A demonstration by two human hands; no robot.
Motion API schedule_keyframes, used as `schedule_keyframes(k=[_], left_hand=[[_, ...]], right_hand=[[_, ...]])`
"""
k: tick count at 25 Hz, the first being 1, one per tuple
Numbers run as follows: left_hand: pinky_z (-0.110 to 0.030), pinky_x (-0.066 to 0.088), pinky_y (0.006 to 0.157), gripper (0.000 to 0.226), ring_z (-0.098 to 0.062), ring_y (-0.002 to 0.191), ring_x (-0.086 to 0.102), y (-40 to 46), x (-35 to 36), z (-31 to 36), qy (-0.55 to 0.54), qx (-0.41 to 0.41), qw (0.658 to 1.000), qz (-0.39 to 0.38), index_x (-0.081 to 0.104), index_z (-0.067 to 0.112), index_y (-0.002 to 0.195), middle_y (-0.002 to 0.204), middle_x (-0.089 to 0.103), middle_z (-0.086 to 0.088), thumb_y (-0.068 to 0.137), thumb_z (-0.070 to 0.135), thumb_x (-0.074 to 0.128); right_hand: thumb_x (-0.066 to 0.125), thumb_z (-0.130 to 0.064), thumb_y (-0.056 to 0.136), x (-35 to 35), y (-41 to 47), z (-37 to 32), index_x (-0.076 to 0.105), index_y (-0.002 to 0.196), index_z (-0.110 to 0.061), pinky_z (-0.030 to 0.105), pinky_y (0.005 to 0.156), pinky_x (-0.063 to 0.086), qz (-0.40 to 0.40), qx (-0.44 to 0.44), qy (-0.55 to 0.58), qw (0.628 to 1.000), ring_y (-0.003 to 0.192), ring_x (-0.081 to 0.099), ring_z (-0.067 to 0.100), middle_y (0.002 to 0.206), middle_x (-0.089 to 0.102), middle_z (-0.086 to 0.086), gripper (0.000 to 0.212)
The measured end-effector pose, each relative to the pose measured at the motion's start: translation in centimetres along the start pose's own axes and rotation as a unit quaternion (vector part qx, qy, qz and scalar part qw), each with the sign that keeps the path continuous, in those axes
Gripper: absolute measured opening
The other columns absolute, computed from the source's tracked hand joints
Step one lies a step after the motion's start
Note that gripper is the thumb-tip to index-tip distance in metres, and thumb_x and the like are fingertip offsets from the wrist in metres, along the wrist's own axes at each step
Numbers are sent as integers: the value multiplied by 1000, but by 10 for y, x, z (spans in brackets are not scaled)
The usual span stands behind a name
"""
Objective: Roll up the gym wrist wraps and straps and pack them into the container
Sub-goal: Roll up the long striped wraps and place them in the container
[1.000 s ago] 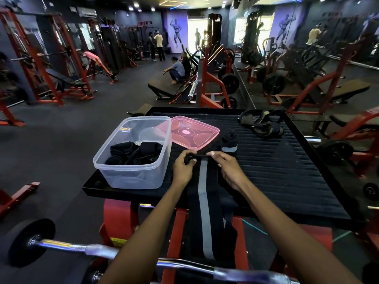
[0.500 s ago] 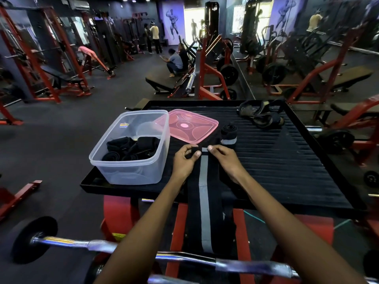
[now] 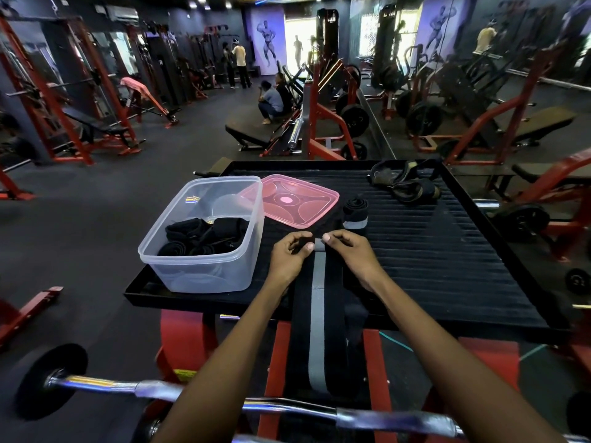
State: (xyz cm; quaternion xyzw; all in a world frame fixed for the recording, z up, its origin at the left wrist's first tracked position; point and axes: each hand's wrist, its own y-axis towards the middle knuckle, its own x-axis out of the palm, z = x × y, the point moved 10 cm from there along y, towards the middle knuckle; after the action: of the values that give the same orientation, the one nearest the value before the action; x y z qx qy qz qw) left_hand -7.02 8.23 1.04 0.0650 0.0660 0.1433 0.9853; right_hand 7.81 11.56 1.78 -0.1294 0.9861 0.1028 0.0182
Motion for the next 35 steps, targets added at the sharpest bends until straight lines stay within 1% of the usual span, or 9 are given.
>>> schedule_keyframes(k=[4,7,11,16,22,25,28,33,35], left_hand=[[-8,45,80,21,-9,100,56,-1,3,-9,2,-29,1000,-8,63,9,109,105,63,0,88,11,62],[-16,46,77,16,-10,90,59,-2,0,-16,1,-60,998,3,62,14,99,92,65,3,87,24,64],[-12,46,80,20,-6,91,59,-3,-4,-3,-14,-14,1000,4,60,14,104,98,64,1,85,11,66],[-15,45,89,19,-5,98,58,-5,2,2,-36,-3,999,-14,61,22,99,103,63,6,85,10,66],[-28,44,87,29,-11,92,57,-3,-6,6,8,31,999,4,63,28,87,98,65,3,85,-1,60],[-22,46,90,24,-9,97,59,-5,-1,6,-7,22,1000,-10,63,21,101,105,65,2,86,2,60],[-29,45,97,18,-15,105,59,-3,-3,2,6,10,1000,3,64,21,103,109,66,0,86,14,64],[-30,45,97,28,-14,102,58,-3,-5,7,-2,33,999,6,64,14,99,107,64,-3,80,-6,64],[-23,45,95,28,-12,102,57,-4,-5,8,-9,38,999,10,64,14,99,108,63,-2,80,-6,64]], right_hand=[[69,-3,80,-3,0,-3,69,94,-2,11,78,48,11,-11,8,1000,77,62,-6,91,67,3,13],[69,0,79,-3,0,-7,67,96,-2,9,78,46,8,-25,4,1000,79,61,-8,92,66,-1,17],[65,-15,87,-6,0,3,67,98,-9,11,78,45,19,9,9,1000,85,60,-1,93,66,-6,13],[71,-5,79,-11,-1,1,68,94,-10,16,87,46,31,0,17,999,91,61,6,95,67,-4,16],[65,-17,87,-3,-2,1,68,103,-12,8,63,41,11,13,15,1000,68,56,-8,92,65,-8,17],[66,-7,85,-4,-1,1,68,100,-12,11,76,44,9,-1,1,1000,84,59,-2,96,66,-3,16],[65,1,83,0,-3,-7,65,96,-17,8,82,44,-13,-26,-22,999,87,59,-8,97,64,-7,22],[61,-21,90,0,-4,2,65,106,-16,11,64,39,-11,19,-6,1000,73,53,-3,94,61,-12,17],[63,-18,89,0,-3,6,66,106,-16,11,61,39,-11,29,-4,1000,73,53,-2,92,62,-9,17]])
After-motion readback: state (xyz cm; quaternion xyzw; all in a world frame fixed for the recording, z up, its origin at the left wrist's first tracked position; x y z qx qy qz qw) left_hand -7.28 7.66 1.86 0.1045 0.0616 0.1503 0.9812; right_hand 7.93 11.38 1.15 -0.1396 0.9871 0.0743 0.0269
